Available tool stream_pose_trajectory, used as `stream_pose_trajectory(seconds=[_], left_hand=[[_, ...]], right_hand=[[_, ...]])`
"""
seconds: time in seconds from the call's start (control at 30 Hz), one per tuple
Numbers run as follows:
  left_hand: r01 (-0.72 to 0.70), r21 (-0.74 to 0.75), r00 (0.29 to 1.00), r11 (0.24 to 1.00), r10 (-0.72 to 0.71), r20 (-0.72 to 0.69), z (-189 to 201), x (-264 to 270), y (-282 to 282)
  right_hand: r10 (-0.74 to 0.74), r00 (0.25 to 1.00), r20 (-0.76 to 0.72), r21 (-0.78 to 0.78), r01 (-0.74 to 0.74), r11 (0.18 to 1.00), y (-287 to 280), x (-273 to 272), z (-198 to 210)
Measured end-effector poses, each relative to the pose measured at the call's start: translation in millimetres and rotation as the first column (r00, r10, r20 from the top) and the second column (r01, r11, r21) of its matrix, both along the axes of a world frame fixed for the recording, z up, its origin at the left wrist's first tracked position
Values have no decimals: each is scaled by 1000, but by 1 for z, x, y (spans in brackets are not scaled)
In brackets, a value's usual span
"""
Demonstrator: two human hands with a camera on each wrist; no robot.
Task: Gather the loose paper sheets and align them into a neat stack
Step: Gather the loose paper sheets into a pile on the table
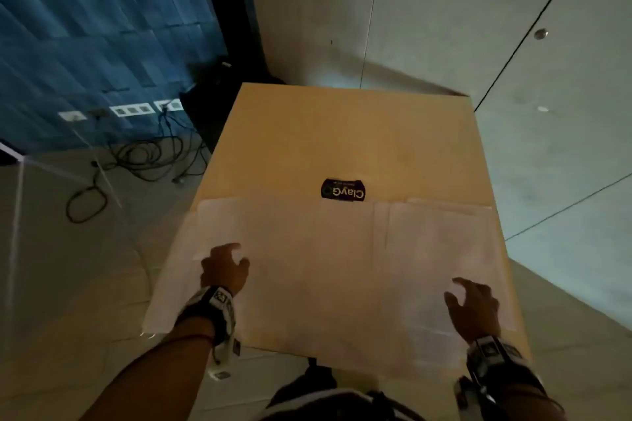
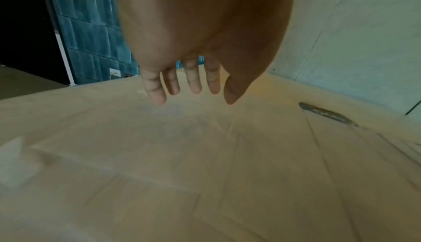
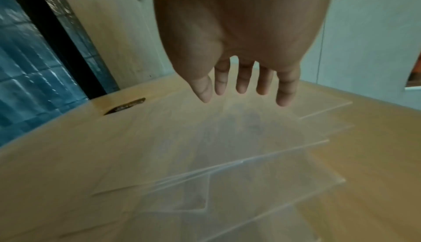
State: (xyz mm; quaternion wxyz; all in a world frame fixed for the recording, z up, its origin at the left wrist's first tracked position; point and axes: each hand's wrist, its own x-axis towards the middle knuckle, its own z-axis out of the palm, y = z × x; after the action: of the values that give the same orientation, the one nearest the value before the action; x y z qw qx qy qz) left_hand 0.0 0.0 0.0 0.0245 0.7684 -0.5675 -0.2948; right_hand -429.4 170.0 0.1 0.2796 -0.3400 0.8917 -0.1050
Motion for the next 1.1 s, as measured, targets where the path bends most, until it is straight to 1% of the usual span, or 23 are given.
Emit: stream_pose_trajectory(seconds=[0.1,0.2,0.27,0.4,0.53,0.63,0.77,0.93,1.1], left_hand=[[-34,65,996,997,29,79,0,8,-21],[-84,133,993,988,72,94,-6,19,-33],[-129,157,990,979,119,72,-13,30,-39],[-224,246,974,943,212,77,-23,46,-44],[-228,310,973,923,202,112,-27,42,-40],[-213,320,976,923,187,112,-24,27,-35],[-164,340,986,926,151,63,-23,-7,-26],[-104,349,995,931,98,35,-20,-61,-7],[-67,335,998,940,59,34,-17,-122,18]], right_hand=[[-95,995,2,90,94,991,-10,3,-5],[-116,993,-29,163,120,979,-15,4,-11],[-126,991,-38,184,131,974,-18,0,-16],[-118,993,-9,226,117,967,-22,-7,-22],[-80,997,-6,267,79,960,-23,-2,-25],[-30,999,-23,275,35,961,-24,9,-27],[3,999,-36,267,7,964,-25,24,-26],[42,999,-26,263,-34,964,-28,43,-24],[153,988,10,281,-149,948,-33,52,-18]])
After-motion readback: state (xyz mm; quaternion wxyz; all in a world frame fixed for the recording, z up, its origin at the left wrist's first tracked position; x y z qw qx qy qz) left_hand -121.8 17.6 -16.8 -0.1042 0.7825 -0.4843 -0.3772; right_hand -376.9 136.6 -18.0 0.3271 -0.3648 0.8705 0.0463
